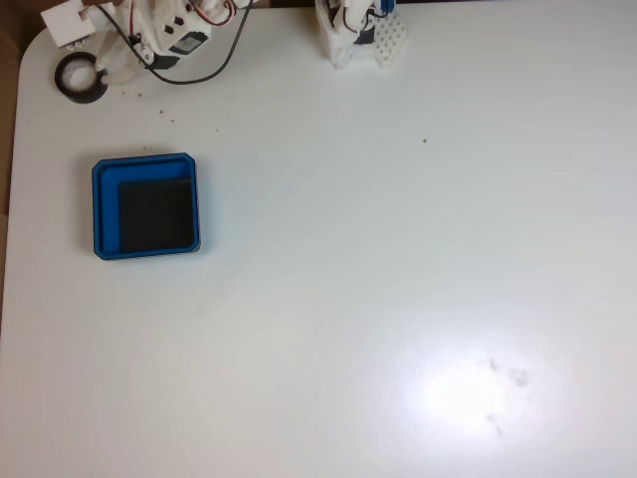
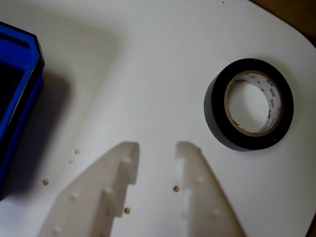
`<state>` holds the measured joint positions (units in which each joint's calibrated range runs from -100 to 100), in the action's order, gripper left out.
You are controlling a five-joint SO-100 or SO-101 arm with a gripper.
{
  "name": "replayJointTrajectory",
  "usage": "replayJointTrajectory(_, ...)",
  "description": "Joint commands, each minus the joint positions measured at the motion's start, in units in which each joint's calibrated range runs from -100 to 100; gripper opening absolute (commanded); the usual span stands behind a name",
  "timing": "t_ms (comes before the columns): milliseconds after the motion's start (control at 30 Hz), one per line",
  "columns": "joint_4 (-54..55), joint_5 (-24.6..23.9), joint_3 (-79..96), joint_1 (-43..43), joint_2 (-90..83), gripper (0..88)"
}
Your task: Pick the black tape roll and drop it in the blue box
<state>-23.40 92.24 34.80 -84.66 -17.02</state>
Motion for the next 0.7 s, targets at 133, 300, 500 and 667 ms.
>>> replayJointTrajectory(133,0.5,-0.2,-14.9,-1.7,10.0,1.0)
replayJointTrajectory(300,-6.1,-0.2,-22.2,-2.7,14.7,1.0)
replayJointTrajectory(500,-26.4,-0.3,-40.4,-2.9,21.8,1.0)
replayJointTrajectory(667,-39.1,-0.3,-58.0,-3.0,30.7,1.0)
